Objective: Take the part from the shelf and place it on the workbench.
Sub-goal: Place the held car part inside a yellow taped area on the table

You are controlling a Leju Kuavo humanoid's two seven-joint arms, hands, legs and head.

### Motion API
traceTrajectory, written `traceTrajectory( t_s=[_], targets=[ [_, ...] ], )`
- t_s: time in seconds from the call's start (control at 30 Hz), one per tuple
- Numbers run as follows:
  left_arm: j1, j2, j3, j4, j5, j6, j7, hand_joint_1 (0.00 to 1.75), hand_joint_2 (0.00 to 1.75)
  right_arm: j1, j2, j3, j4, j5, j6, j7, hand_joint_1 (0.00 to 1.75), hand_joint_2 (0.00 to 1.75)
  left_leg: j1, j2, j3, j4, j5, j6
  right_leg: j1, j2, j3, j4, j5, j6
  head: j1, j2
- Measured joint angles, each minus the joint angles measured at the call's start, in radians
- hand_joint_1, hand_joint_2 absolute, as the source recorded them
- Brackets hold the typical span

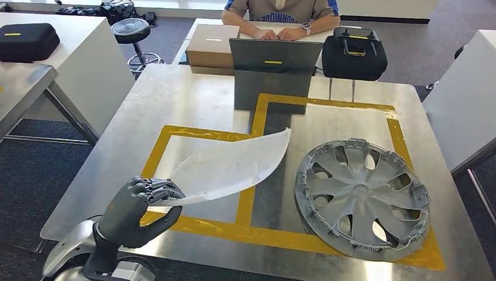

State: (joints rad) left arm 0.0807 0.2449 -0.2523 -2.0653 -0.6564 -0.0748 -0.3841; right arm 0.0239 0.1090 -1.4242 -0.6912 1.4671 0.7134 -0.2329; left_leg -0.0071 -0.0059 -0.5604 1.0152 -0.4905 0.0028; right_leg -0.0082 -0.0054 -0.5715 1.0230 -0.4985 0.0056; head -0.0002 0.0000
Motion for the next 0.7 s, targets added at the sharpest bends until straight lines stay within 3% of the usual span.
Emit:
traceTrajectory(
  t_s=[0.3, 0.7],
  targets=[
    [0.128, -0.011, 0.11, 0.007, -0.168, 0.047, 0.033, 1.75, 1.75, 0.005, 0.084, -0.048, -0.157, 0.083, 0.022, -0.019, 0.0, 0.0, 0.0, 0.0, 0.001, 0.0, -0.001, 0.001, 0.0, 0.0, 0.002, -0.001, -0.001, 0.001, 0.0, 0.0],
    [0.205, -0.029, 0.208, 0.03, -0.248, 0.066, 0.044, 1.75, 1.75, 0.005, 0.103, -0.063, -0.193, 0.104, 0.024, -0.039, 0.0, 0.0, 0.0, 0.0, 0.002, 0.0, -0.002, 0.002, 0.0, 0.0, 0.004, -0.003, -0.001, 0.002, 0.0, 0.0]
  ],
)
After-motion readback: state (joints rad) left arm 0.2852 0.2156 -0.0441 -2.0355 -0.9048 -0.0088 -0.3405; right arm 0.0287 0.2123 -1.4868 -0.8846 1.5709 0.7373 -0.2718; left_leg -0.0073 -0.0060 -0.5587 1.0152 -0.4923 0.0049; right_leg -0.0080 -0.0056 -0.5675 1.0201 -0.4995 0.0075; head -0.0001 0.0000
